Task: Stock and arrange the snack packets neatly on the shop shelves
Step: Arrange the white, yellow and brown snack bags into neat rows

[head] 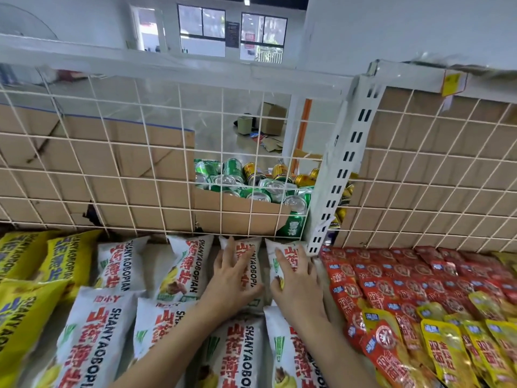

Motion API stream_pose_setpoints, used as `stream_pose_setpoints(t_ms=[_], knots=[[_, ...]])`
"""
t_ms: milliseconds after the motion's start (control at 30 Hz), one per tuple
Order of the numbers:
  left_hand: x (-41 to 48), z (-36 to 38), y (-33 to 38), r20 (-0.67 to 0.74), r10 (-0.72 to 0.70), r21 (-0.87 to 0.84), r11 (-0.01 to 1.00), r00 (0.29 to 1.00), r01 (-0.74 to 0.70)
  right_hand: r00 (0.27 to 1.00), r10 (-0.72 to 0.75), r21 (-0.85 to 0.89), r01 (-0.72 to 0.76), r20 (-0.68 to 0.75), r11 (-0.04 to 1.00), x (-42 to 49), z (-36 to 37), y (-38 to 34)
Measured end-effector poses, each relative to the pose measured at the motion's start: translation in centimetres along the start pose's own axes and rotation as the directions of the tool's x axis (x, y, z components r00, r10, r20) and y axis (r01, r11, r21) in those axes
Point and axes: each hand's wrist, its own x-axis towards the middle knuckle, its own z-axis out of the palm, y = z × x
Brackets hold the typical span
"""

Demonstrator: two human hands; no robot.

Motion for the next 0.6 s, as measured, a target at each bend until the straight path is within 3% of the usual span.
stream_pose_setpoints(t_ms=[133,367,467,533,600], knots=[[0.3,0.7,-0.6,-0.055,0.110,-0.009,0.994,0.992,-0.110,0.999,0.028,0.014,-0.029,0.038,0.999,0.0,-0.2,-0.3],[0.7,0.2,-0.1,0.024,0.058,0.000,0.998,0.998,-0.058,0.993,0.017,0.062,-0.024,0.114,0.998,1.0,0.2,0.3],[0.8,-0.1,-0.2,-0.021,0.086,0.104,0.991,0.996,-0.084,0.994,0.011,0.093,-0.021,0.111,0.995,0.9,-0.1,0.4],[1.0,-0.2,-0.3,-0.134,0.193,0.212,0.964,0.972,-0.162,0.997,0.005,0.117,-0.014,0.078,0.993,0.9,-0.5,0.5],[1.5,-0.3,-0.5,-0.134,0.301,0.298,0.921,0.944,-0.251,0.999,-0.026,0.113,0.021,0.046,0.993,1.2,-1.2,0.6]])
